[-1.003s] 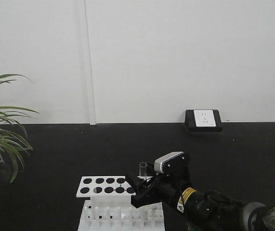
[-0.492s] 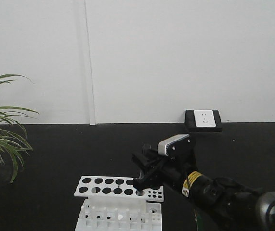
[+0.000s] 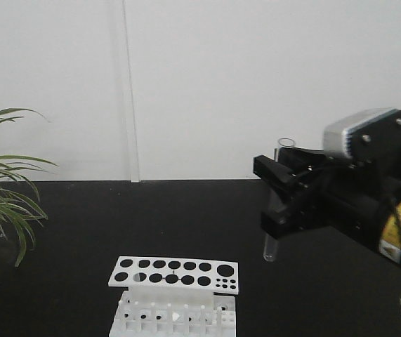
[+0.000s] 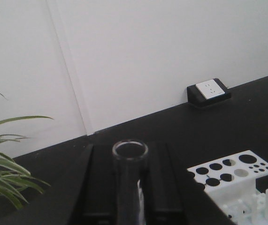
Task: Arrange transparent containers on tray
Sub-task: 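Raise the held test tubes clear of the rack with both grippers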
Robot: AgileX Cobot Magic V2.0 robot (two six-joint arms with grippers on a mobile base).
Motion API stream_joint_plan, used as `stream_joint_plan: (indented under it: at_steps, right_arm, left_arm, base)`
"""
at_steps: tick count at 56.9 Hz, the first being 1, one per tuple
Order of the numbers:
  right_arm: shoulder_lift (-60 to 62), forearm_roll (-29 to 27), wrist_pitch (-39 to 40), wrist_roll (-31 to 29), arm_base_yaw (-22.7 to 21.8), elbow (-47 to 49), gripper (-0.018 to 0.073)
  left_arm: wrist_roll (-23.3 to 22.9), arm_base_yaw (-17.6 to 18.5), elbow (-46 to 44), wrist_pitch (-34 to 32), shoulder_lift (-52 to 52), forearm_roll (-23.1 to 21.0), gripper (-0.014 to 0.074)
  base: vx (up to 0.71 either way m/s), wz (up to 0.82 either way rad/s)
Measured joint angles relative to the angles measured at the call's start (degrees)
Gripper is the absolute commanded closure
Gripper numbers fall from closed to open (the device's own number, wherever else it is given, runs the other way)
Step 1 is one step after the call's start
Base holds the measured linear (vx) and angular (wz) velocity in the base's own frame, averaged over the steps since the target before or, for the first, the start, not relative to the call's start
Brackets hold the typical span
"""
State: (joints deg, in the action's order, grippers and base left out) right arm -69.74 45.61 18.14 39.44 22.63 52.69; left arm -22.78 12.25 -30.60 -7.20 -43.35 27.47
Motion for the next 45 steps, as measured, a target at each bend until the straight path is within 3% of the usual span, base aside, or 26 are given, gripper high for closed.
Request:
stream_joint_plan:
  at_steps: [15,45]
  right_arm:
    - [15.11,1.89,-2.24,1.64,0.0,-12.16,0.0572]
    - [17.45,1.89,-4.29,1.69,0.0,-13.15,0.0572]
  left_arm:
    - [-0.95,0.0,0.0,4.18,5.52,-0.21,0.0603]
    - [-0.95,0.0,0.0,5.78,6.77,-0.34,0.0603]
  base:
    - [0.0,0.0]
    - [0.0,0.0]
